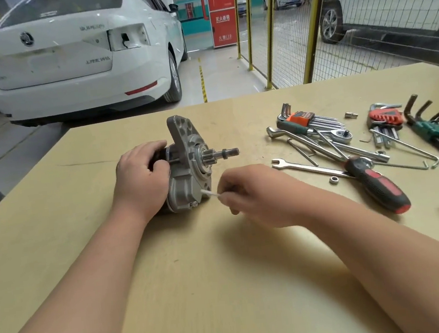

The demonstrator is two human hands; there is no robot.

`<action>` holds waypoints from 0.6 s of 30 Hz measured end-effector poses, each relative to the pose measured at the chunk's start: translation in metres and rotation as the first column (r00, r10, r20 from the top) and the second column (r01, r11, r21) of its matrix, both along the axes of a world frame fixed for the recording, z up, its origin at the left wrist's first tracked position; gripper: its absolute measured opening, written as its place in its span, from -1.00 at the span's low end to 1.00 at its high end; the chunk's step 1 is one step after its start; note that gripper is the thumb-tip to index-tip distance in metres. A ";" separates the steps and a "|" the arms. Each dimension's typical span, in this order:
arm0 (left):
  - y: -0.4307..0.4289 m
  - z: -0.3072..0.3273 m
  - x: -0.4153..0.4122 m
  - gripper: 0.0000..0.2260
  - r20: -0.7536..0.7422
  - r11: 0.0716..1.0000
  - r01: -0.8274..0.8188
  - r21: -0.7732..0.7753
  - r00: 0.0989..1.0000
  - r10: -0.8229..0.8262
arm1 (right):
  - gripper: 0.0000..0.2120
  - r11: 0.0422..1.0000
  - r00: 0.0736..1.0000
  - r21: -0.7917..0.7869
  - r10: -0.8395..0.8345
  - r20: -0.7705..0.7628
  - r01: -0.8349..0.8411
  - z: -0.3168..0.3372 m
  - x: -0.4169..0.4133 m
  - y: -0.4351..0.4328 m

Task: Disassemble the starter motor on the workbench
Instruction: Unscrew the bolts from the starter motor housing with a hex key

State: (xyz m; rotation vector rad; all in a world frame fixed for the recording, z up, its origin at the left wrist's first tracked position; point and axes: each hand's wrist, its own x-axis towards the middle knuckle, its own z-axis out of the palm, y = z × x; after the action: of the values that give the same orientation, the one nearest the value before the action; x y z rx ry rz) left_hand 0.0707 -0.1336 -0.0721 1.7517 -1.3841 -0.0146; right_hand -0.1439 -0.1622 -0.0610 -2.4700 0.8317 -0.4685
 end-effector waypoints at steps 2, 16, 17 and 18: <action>0.006 -0.003 -0.006 -0.67 -0.018 0.993 -0.034 -0.112 0.999 0.033 | -0.84 0.960 0.984 0.268 0.036 0.176 -0.083 0.003 -0.010 -0.006; 0.039 0.015 -0.055 -0.88 -0.378 0.835 0.526 -0.160 0.749 -0.544 | -0.80 0.569 0.869 0.697 0.064 0.491 -0.436 0.008 -0.017 -0.004; 0.038 0.014 -0.055 -0.90 -0.422 0.844 0.506 -0.178 0.735 -0.530 | -0.81 0.546 0.866 0.710 0.060 0.496 -0.445 0.007 -0.017 -0.004; 0.037 0.015 -0.055 -0.89 -0.456 0.854 0.485 -0.190 0.727 -0.514 | -0.82 0.525 0.864 0.722 0.056 0.500 -0.451 0.007 -0.017 -0.004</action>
State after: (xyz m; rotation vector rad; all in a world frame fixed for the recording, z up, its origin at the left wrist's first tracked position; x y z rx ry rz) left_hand 0.0156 -0.0967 -0.0575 1.1529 -1.4000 -0.6729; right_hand -0.1607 -0.1661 -0.0536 -1.4644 0.3319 -0.3546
